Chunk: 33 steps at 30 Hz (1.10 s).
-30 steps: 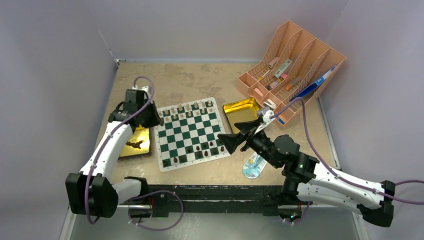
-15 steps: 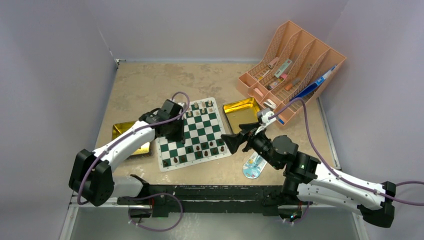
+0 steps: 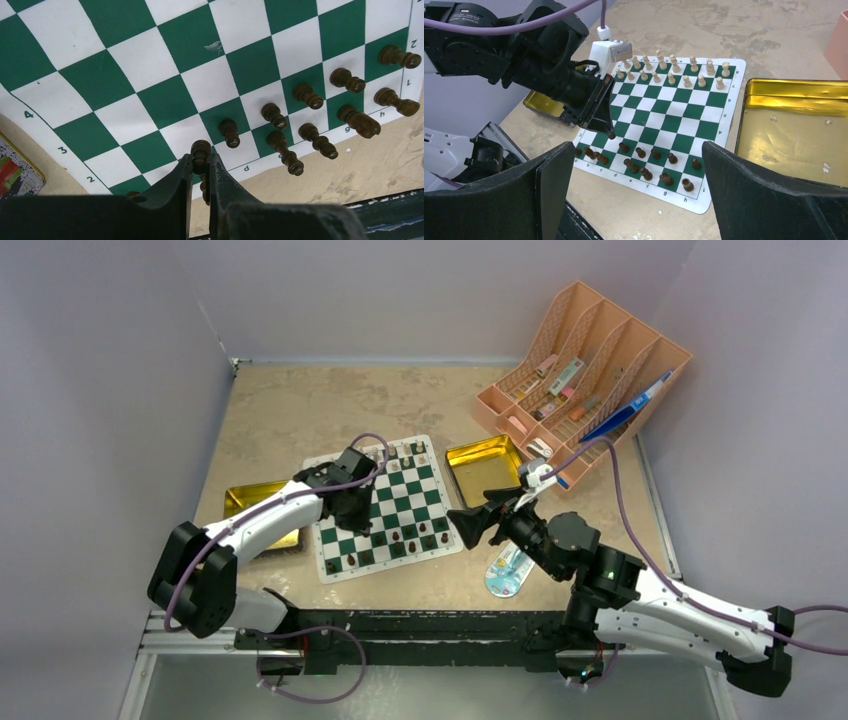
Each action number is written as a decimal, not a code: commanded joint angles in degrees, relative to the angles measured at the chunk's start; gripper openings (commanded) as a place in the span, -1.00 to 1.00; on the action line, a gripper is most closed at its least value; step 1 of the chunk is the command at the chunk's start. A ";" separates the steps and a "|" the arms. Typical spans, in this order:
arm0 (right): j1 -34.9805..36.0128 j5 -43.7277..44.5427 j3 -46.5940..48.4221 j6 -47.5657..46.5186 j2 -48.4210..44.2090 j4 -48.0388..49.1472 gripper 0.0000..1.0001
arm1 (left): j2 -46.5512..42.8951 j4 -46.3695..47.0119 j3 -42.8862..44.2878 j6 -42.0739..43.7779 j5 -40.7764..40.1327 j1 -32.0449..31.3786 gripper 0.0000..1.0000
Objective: Set up the chess pieces on the board
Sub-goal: Place the chess piece on the chessboard.
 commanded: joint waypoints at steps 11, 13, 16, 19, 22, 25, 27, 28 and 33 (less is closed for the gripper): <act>-0.05 0.99 1.92 -0.46 0.41 1.49 0.98 | 0.25 1.83 -3.43 -1.76 -1.82 -0.14 -0.93; -0.06 0.96 1.92 -0.44 0.32 1.63 0.98 | 0.49 2.72 -3.75 -1.65 -0.90 -0.10 -0.93; -0.05 0.96 1.92 -0.28 0.30 1.72 0.98 | 0.70 3.60 -4.07 -1.46 -0.09 -0.14 -0.92; -0.05 1.00 1.98 -0.11 0.18 1.90 0.98 | 1.09 3.87 -4.22 -1.47 -0.06 -0.12 -0.92; -0.05 1.00 2.09 0.19 0.18 1.99 0.98 | 1.14 4.30 -4.65 -1.38 -0.58 -0.09 -0.91; -0.05 0.96 2.18 0.27 0.11 2.17 0.98 | 1.53 4.66 -4.97 -1.30 -0.80 -0.11 -0.90; -0.05 0.99 2.17 0.26 0.19 2.18 0.98 | 1.74 4.99 -5.21 -1.35 -0.73 -0.13 -0.89; -0.05 0.96 2.18 0.21 0.29 2.17 0.98 | 1.83 5.12 -5.39 -1.38 -0.51 -0.14 -0.88; -0.05 1.06 2.52 -0.04 0.45 1.95 0.98 | 2.54 4.96 -5.55 -1.54 -0.16 -0.09 -0.87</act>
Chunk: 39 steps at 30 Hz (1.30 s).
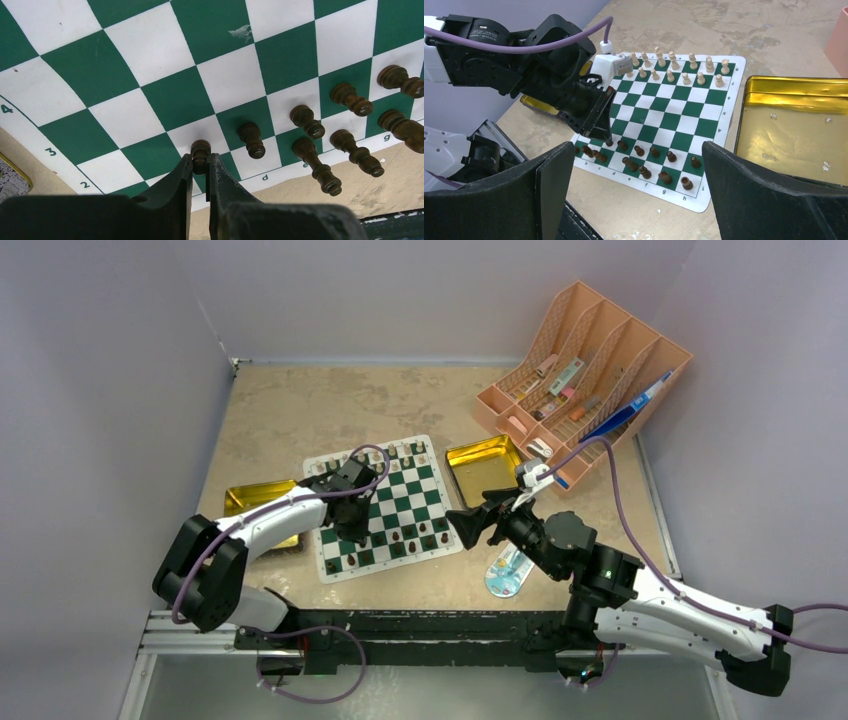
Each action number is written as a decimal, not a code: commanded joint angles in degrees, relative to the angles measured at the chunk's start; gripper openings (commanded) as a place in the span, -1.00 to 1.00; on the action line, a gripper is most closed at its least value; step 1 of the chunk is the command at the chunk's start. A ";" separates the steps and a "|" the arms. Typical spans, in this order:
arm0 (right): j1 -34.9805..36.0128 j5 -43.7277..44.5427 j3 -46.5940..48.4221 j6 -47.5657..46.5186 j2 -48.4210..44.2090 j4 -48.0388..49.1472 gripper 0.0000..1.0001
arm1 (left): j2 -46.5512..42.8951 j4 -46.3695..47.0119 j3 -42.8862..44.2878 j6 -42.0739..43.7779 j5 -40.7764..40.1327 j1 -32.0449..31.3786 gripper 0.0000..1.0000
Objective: Set up the chess pieces on the board
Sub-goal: Place the chess piece on the chessboard, then pick up the chess piece from the storage box.
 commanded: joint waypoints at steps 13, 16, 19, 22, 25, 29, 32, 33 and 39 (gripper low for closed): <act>-0.05 0.87 1.65 0.19 0.28 2.92 0.98 | 0.28 1.40 0.97 0.67 1.34 -0.09 -0.39; -0.05 0.87 1.96 0.43 0.63 3.25 0.98 | -1.18 0.91 2.20 0.82 1.30 -0.08 -0.31; -0.07 0.35 2.73 0.12 1.10 3.82 0.98 | -2.01 -0.63 4.60 0.83 0.22 -0.06 -0.24; -0.05 -0.13 3.87 -0.05 2.14 3.47 0.98 | -2.99 -2.18 7.16 0.83 -0.13 -0.08 -0.17; -0.05 -1.19 5.09 0.44 3.11 2.78 0.98 | -4.86 -3.27 8.94 0.32 -1.24 -0.05 -0.09; -0.09 -2.49 4.99 2.36 3.98 1.30 0.98 | -8.14 -2.47 8.97 0.16 -4.58 -0.07 0.04; -0.05 -3.30 3.00 4.61 3.97 1.56 0.98 | -10.33 -3.16 9.04 -0.05 -7.32 0.00 0.17; -0.05 -3.87 2.64 5.29 3.93 1.11 0.98 | -10.95 -3.05 8.94 -0.05 -8.28 0.02 0.24; -0.05 -1.94 1.08 7.78 3.93 -1.35 0.98 | -12.77 -5.06 11.98 -1.23 -10.32 0.06 0.50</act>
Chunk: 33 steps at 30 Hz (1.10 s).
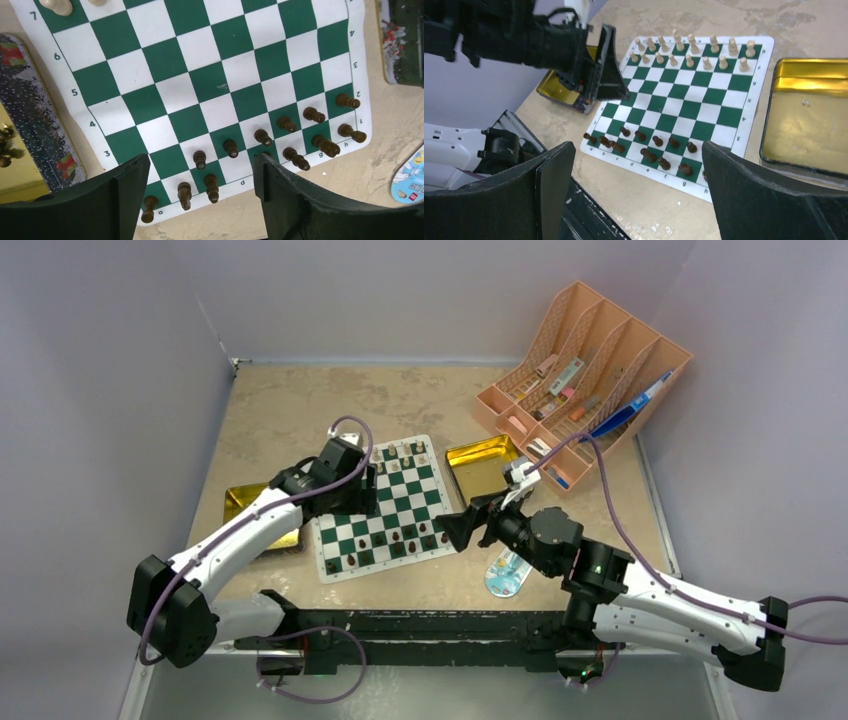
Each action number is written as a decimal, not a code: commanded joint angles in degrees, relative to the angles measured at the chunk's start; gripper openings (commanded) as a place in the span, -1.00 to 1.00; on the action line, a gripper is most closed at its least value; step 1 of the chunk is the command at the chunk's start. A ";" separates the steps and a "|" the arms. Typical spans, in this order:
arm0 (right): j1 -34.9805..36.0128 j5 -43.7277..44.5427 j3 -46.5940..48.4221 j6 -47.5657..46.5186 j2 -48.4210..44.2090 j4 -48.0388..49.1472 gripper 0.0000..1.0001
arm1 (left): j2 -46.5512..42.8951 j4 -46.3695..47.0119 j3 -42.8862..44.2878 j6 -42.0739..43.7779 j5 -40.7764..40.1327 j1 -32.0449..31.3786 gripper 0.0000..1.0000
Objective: Set up the chess pieces on the board
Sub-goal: Pick up the chess piece from the storage box.
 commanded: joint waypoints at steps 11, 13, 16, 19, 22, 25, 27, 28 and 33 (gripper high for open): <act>-0.05 3.70 -2.71 8.38 2.30 -5.01 0.98 | -7.18 -0.31 6.61 -11.03 -6.03 0.24 0.75; -0.05 3.31 -2.58 8.32 2.51 -5.46 0.98 | -8.46 -0.74 6.55 -14.23 -8.70 0.40 0.79; -0.05 3.21 -2.02 7.64 2.61 -7.55 0.98 | -10.83 -0.76 5.56 -19.78 -12.99 0.71 0.77; -0.05 0.73 -0.53 5.77 1.45 -7.01 0.98 | -12.97 -1.08 3.24 -27.28 -17.50 0.78 0.68; -0.05 -5.36 -0.05 9.22 -0.63 -6.98 0.98 | -13.29 -5.90 2.69 -36.01 -20.91 2.12 0.60; -0.05 -8.58 2.03 12.50 -1.99 -8.45 0.97 | -11.49 -14.69 6.36 -41.84 -21.07 5.47 0.58; -0.05 -7.84 3.95 13.75 -1.81 -9.68 0.97 | -9.81 -22.38 9.95 -46.49 -20.60 7.88 0.54; -0.05 -7.05 5.44 13.81 -1.13 -10.77 0.97 | -9.10 -26.79 11.38 -49.66 -20.61 8.91 0.52; -0.05 -4.10 16.09 8.52 3.83 -21.24 0.98 | -7.65 -39.09 13.14 -60.60 -22.17 12.40 0.43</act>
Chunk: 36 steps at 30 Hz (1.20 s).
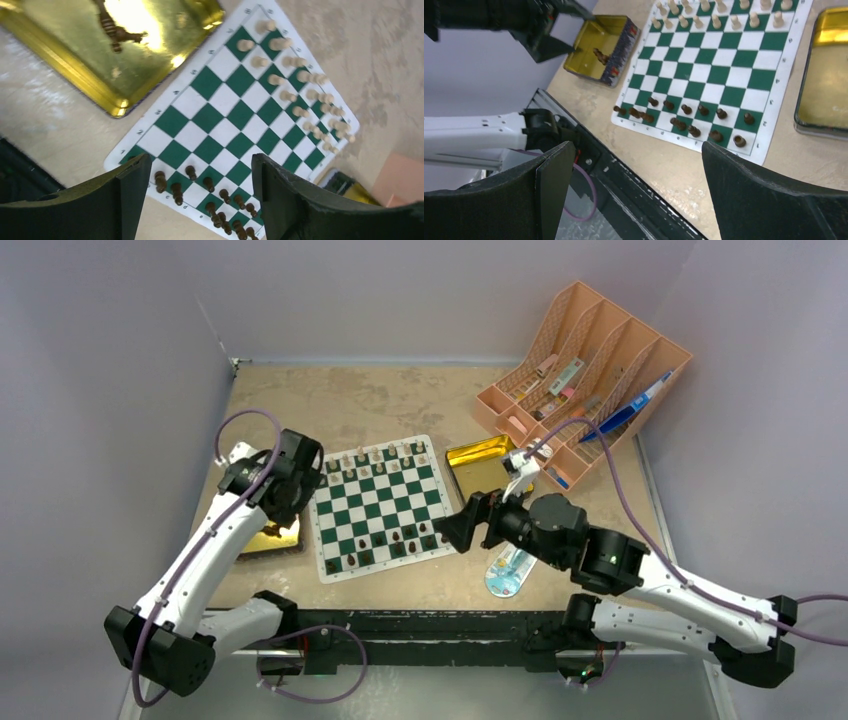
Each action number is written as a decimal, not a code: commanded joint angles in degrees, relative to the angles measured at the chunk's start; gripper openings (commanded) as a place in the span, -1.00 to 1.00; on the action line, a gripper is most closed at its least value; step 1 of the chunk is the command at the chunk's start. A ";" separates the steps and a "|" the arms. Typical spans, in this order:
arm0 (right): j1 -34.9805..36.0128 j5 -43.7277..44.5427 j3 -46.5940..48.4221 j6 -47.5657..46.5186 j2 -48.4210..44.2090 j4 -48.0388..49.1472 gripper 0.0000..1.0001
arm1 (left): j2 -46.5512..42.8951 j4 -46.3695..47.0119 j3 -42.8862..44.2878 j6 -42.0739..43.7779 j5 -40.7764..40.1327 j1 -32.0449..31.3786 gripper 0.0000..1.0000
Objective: Set up the chess pieces on the board
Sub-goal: Pick up the chess piece from the storage box.
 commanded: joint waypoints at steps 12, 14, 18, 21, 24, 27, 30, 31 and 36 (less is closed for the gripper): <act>-0.05 -3.14 16.11 -6.07 0.94 -9.61 0.97 | 1.37 -12.89 0.41 -8.77 0.51 14.39 0.15; -0.05 -1.84 17.52 -7.33 1.81 -10.25 0.97 | 2.03 -9.18 -0.81 -3.47 1.71 17.56 0.11; -0.05 0.08 18.52 -9.07 2.70 -11.38 0.97 | 4.53 -4.57 -2.90 2.53 6.29 25.22 0.04; -0.05 0.59 18.98 -9.92 2.93 -12.16 0.97 | 6.39 1.95 -4.06 9.17 9.39 28.24 -0.02; -0.05 0.03 18.91 -9.86 2.88 -11.65 0.97 | 9.71 5.08 -4.49 13.22 11.36 30.12 -0.15; -0.05 -0.51 18.95 -9.53 3.29 -11.05 0.97 | 12.39 6.74 -5.08 14.83 11.99 31.39 -0.20; -0.05 -0.69 19.19 -9.24 4.24 -11.07 0.97 | 13.48 9.42 -6.71 16.17 12.76 32.72 -0.21; -0.05 -0.73 19.19 -9.23 4.55 -10.98 0.97 | 13.84 10.13 -7.22 16.50 13.11 33.51 -0.22; -0.07 -0.59 19.51 -10.02 5.99 -10.71 0.97 | 14.63 15.87 -9.89 21.59 14.29 37.78 -0.25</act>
